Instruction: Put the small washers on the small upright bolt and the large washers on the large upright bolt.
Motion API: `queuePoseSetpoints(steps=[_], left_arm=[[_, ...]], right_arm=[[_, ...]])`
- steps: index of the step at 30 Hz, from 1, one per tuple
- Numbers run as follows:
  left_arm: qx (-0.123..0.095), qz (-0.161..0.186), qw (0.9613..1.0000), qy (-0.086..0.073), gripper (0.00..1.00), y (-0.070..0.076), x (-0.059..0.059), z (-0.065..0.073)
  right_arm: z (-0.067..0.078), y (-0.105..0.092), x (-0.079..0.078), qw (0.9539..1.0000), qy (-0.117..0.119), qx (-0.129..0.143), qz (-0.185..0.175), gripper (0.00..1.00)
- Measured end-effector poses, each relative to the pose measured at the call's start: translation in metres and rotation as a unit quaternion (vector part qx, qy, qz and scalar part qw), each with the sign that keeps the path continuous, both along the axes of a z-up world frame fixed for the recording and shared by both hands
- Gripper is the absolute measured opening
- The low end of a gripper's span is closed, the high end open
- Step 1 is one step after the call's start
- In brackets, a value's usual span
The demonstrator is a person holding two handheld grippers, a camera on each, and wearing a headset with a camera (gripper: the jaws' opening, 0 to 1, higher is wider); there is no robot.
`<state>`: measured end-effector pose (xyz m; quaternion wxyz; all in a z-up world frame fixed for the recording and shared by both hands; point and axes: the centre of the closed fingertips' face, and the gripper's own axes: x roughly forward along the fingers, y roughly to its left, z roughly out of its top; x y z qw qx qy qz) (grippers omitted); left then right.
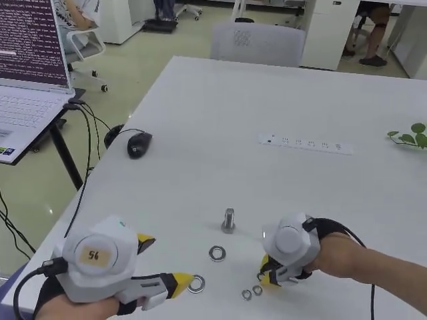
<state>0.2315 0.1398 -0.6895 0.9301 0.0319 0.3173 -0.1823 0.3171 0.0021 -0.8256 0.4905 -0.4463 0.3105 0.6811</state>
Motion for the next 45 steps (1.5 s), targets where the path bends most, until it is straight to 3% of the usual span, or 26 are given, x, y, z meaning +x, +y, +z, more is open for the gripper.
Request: queuePoseSetpoints(steps=[8,11,14,20,22,36,41,45], left_arm=[[0.000,0.005,1.0000,0.000,0.58,0.0017,-0.0014,-0.0004],[-0.001,0.005,1.0000,0.001,0.58,0.0022,-0.0026,-0.0016],[-0.001,0.005,1.0000,0.002,0.58,0.0021,-0.0036,-0.0027],[-0.002,0.005,1.0000,0.001,0.58,0.0016,-0.0032,-0.0021],[-0.002,0.006,1.0000,0.001,0.58,0.0016,-0.0032,-0.0014],[-0.004,0.003,1.0000,0.000,0.58,-0.0001,0.0012,-0.0011],[-0.004,0.001,1.0000,-0.001,0.58,-0.0008,0.0017,-0.0005],[-0.003,0.005,1.0000,-0.001,0.58,0.0025,-0.0002,-0.0011]], right_arm=[[0.0000,-0.0001,0.0023,0.9994,0.007,0.007,-0.032,0.14],[0.0001,-0.0004,0.0014,1.0000,-0.001,0.004,0.002,0.14],[0.0002,-0.0016,-0.0009,0.9997,0.006,-0.005,0.021,0.16],[0.0002,-0.0031,-0.0004,0.9954,0.005,-0.032,0.090,0.18],[-0.0001,-0.0019,0.0002,0.9928,-0.007,-0.034,0.114,0.17],[0.0003,-0.0023,-0.0075,0.9870,-0.015,-0.025,0.158,0.15],[0.0002,-0.0017,-0.0058,0.9897,-0.009,-0.021,0.141,0.14],[0.0003,-0.0015,-0.0049,0.9943,-0.003,-0.015,0.105,0.14]])
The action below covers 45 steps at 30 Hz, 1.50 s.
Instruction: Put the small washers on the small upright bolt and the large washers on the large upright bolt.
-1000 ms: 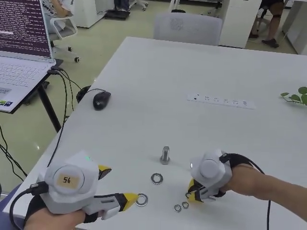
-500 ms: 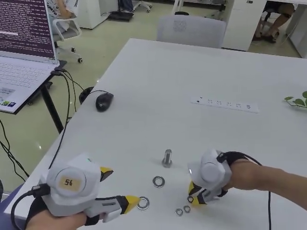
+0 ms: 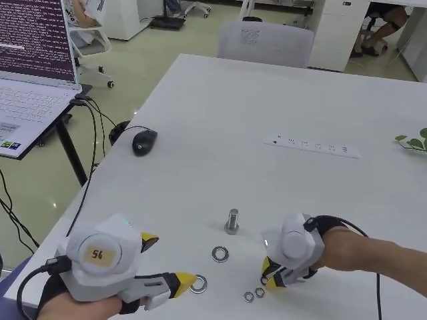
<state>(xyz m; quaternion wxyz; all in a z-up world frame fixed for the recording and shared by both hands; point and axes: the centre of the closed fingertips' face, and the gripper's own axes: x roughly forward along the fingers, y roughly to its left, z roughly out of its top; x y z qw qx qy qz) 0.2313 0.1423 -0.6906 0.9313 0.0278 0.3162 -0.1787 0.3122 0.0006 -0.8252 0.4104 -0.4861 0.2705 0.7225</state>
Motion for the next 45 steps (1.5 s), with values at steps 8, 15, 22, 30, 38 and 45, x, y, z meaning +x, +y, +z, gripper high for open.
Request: queuePoseSetpoints(steps=[8,15,22,30,38,45], left_arm=[[0.001,0.004,1.0000,0.004,0.58,0.004,-0.005,-0.003],[0.003,0.001,1.0000,0.003,0.57,0.003,-0.004,-0.003],[0.002,0.002,1.0000,0.002,0.57,0.003,-0.004,-0.003],[0.001,0.002,1.0000,0.002,0.57,0.003,-0.004,-0.003],[0.001,-0.005,1.0000,0.000,0.57,-0.002,0.001,-0.001],[0.000,-0.009,1.0000,-0.001,0.58,-0.006,0.002,0.000]], right_arm=[[0.001,-0.003,0.002,0.9991,-0.002,0.011,-0.041,0.14],[0.001,-0.010,0.005,0.9974,0.006,0.008,-0.072,0.14],[0.007,-0.017,0.014,0.9933,0.012,0.020,-0.113,0.14],[0.030,-0.025,0.039,0.9818,0.006,0.050,-0.183,0.13],[0.063,-0.028,0.066,0.9778,-0.019,0.071,-0.196,0.13],[0.081,-0.015,0.087,0.9757,-0.033,0.083,-0.200,0.13]])
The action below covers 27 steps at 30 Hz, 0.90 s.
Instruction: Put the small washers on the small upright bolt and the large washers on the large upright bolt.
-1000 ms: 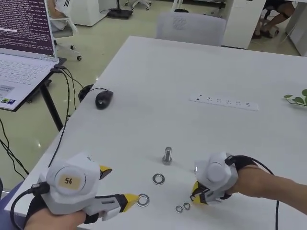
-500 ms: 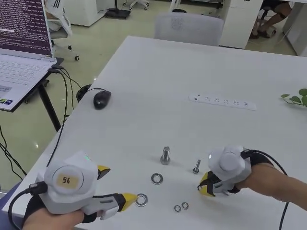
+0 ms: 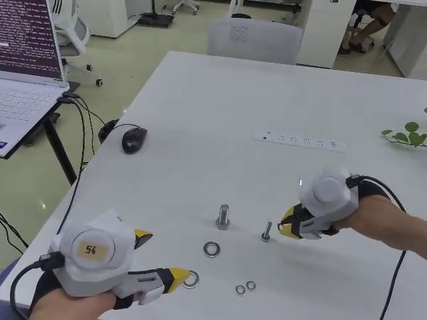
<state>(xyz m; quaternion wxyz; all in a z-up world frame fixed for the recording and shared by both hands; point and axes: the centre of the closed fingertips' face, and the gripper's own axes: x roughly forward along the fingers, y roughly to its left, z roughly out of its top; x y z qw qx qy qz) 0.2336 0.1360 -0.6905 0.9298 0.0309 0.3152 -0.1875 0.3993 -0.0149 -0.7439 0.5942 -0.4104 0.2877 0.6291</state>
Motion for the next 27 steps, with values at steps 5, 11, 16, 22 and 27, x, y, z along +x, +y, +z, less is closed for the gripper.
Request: queuePoseSetpoints(steps=[5,11,16,22,27], left_arm=[[0.000,0.003,1.0000,0.001,0.58,0.001,-0.001,-0.001],[0.000,0.007,1.0000,0.002,0.58,0.004,-0.002,-0.002],[-0.001,0.010,0.9999,0.004,0.58,0.005,-0.003,-0.002],[-0.001,0.010,0.9999,0.004,0.58,0.005,-0.004,-0.003],[-0.001,0.010,0.9999,0.004,0.58,0.006,-0.003,-0.003]], right_arm=[[0.007,0.012,0.008,0.9997,-0.009,-0.006,0.021,0.13],[-0.001,0.017,0.006,0.9981,-0.010,-0.033,0.051,0.13],[-0.010,0.016,0.005,0.9969,-0.007,-0.048,0.062,0.13],[-0.014,0.017,0.006,0.9965,-0.004,-0.054,0.064,0.13],[-0.017,0.017,0.005,0.9960,-0.002,-0.058,0.068,0.13]])
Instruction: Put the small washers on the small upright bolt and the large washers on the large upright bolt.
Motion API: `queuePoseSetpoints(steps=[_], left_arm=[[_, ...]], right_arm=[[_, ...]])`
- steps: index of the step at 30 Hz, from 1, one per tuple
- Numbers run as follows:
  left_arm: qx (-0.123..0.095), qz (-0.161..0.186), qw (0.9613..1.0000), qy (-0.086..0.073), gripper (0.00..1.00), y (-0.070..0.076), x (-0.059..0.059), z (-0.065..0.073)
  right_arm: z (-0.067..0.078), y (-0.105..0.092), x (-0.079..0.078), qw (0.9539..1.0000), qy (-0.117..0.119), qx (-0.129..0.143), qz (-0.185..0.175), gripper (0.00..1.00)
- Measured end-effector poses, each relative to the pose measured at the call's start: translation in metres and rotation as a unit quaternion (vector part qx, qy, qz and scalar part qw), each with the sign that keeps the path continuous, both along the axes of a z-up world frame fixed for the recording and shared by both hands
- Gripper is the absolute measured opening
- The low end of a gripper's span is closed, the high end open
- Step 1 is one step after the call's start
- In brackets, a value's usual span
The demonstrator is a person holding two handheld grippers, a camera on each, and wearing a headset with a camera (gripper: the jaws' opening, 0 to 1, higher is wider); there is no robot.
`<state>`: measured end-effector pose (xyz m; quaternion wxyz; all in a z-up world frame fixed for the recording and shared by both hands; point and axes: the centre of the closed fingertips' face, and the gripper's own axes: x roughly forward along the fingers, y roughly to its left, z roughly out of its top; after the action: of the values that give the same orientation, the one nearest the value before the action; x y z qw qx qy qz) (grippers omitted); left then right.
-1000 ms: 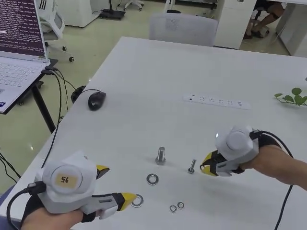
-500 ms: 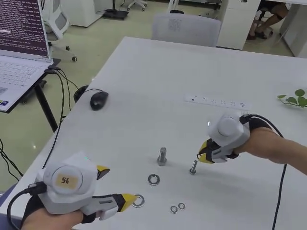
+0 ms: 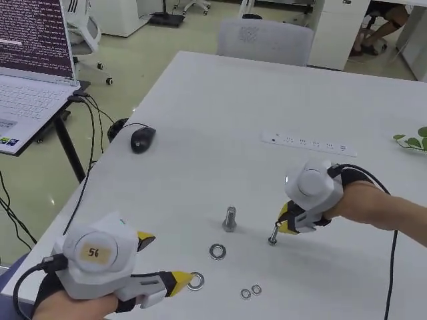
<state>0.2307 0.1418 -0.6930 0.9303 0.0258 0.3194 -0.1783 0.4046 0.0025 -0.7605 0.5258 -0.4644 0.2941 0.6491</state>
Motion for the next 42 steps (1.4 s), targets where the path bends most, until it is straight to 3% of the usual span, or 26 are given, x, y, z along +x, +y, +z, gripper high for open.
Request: queuePoseSetpoints(steps=[17,32,42], left_arm=[[-0.001,0.002,1.0000,0.003,0.58,0.001,0.000,-0.002],[0.001,0.009,0.9999,0.008,0.58,0.007,-0.006,-0.004],[0.001,0.010,0.9999,0.008,0.57,0.008,-0.007,-0.004]], right_arm=[[-0.014,0.002,0.000,0.9997,0.000,-0.020,0.012,0.13],[-0.053,-0.001,-0.001,0.9987,0.010,-0.050,-0.004,0.14],[-0.052,-0.004,0.000,0.9988,0.014,-0.044,-0.016,0.15]])
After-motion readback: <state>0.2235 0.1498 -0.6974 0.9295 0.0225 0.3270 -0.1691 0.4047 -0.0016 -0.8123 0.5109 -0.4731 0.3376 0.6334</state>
